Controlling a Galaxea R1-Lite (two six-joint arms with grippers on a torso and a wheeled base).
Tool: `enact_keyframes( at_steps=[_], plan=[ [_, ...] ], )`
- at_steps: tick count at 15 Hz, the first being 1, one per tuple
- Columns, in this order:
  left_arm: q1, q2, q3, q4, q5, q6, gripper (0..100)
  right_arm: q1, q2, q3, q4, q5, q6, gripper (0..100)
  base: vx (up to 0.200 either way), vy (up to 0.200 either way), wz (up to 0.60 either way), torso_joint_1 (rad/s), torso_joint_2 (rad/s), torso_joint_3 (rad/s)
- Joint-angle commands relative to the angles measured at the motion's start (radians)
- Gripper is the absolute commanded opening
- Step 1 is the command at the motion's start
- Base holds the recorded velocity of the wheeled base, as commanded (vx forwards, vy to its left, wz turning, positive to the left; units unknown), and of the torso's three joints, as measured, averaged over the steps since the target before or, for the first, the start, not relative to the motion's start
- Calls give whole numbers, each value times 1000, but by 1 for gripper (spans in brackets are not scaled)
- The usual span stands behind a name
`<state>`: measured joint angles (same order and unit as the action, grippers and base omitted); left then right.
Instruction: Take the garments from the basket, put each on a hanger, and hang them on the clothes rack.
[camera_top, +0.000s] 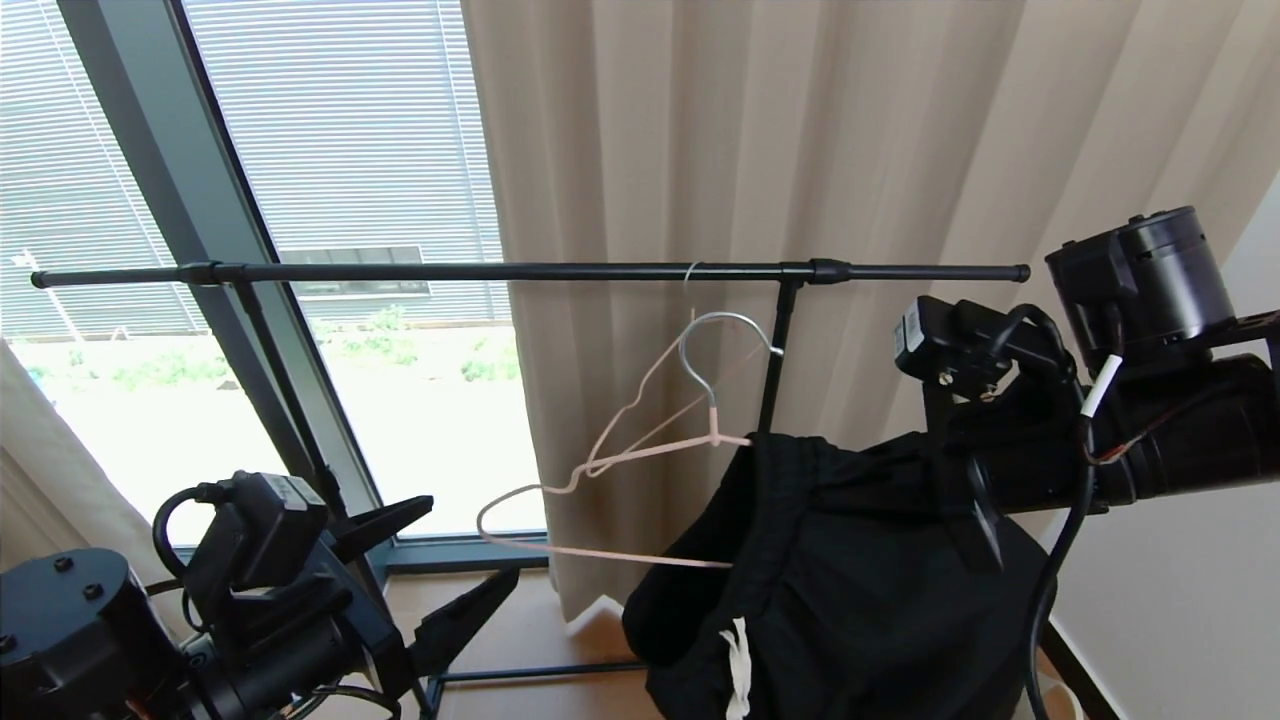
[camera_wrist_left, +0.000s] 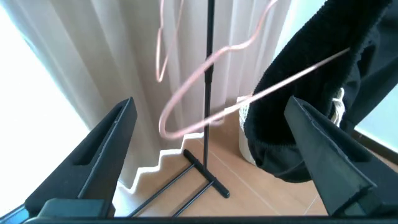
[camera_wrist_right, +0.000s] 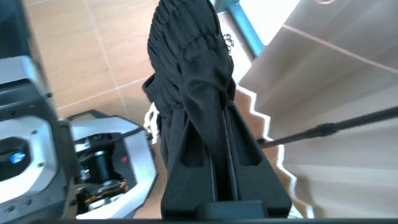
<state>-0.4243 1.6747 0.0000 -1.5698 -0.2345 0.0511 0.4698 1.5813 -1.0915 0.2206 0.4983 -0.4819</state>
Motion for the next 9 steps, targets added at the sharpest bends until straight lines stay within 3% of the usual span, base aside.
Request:
enact_keyframes(
  at_steps=[1, 2, 4, 6, 8, 9],
  plan=[
    [25, -10, 0, -1, 1, -14, 100, -2, 8, 1, -23, -43, 2, 0, 0, 0, 0, 0, 0, 0],
    [36, -10, 0, -1, 1, -40, 100, 1, 9, 5, -43, -84, 3, 0, 0, 0, 0, 0, 0, 0],
    [55, -12, 0, -1, 3, -120, 100, 4, 5, 8, -50, -98, 39, 0, 0, 0, 0, 0, 0, 0],
    [73, -12, 0, -1, 6, -135, 100, 4, 3, 4, -52, -115, 39, 0, 0, 0, 0, 0, 0, 0],
    [93, -21, -17, 19, 21, -137, 100, 6, 5, 4, -69, -190, 39, 0, 0, 0, 0, 0, 0, 0],
    [94, -49, -34, 85, 21, -143, 100, 24, 8, 22, -113, -238, 40, 0, 0, 0, 0, 0, 0, 0]
  ],
)
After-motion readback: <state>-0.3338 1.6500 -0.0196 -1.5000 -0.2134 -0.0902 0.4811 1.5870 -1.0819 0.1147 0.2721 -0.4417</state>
